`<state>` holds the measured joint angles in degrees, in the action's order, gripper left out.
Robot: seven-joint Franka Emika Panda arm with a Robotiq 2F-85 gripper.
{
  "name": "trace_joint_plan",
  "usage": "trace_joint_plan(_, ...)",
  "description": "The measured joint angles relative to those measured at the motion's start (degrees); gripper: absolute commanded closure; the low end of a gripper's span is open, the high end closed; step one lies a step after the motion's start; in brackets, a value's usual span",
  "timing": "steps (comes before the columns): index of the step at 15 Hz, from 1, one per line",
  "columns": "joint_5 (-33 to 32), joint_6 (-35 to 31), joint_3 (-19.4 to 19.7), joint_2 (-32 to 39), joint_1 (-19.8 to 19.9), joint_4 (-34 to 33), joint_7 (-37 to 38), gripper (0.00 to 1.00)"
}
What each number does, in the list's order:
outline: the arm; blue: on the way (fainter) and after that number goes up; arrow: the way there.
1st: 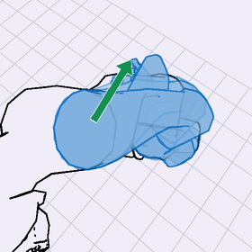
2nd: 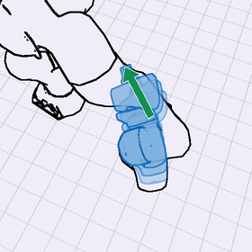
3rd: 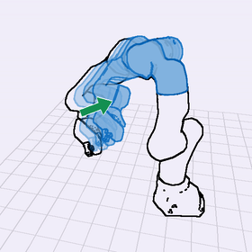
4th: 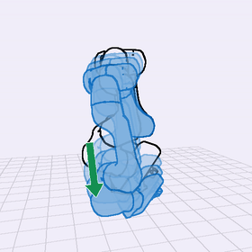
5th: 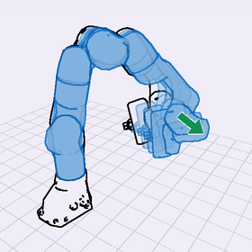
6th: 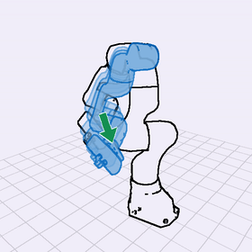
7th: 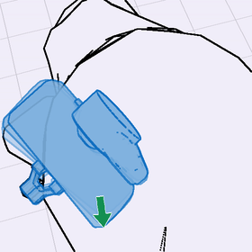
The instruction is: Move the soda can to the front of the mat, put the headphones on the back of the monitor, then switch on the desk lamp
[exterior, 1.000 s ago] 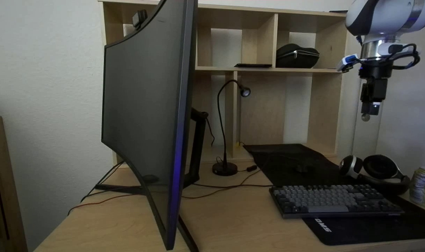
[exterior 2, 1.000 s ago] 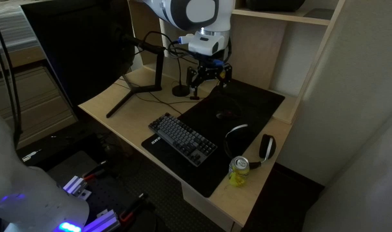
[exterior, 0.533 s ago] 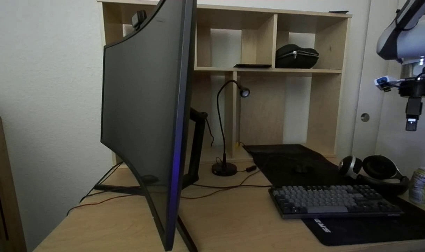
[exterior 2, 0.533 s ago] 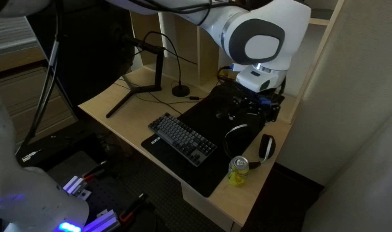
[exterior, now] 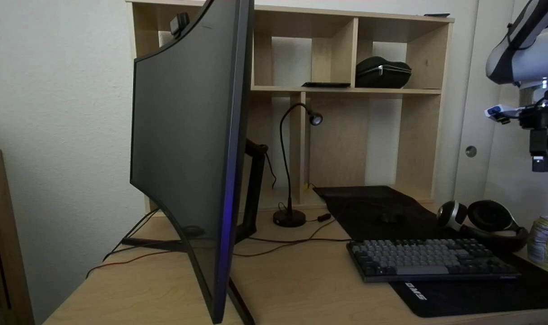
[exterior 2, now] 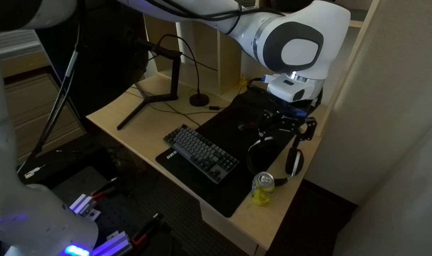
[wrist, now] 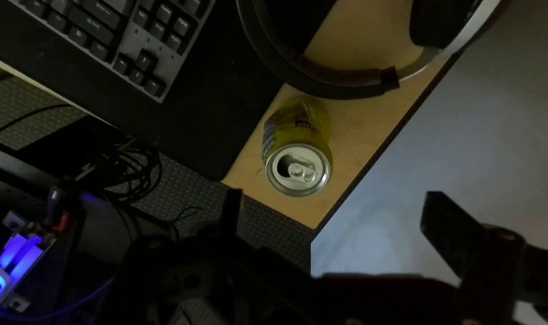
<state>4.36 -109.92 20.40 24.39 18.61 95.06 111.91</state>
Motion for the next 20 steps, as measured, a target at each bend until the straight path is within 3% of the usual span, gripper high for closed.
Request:
trace_joint_plan(4,-1.57,0.31,0.22,0.00,-0.15,0.00,3.07,0.00)
trace_joint_plan(20,0.06,0.31,-0.10,0.00,-0.09,0.00,3.06,0.00)
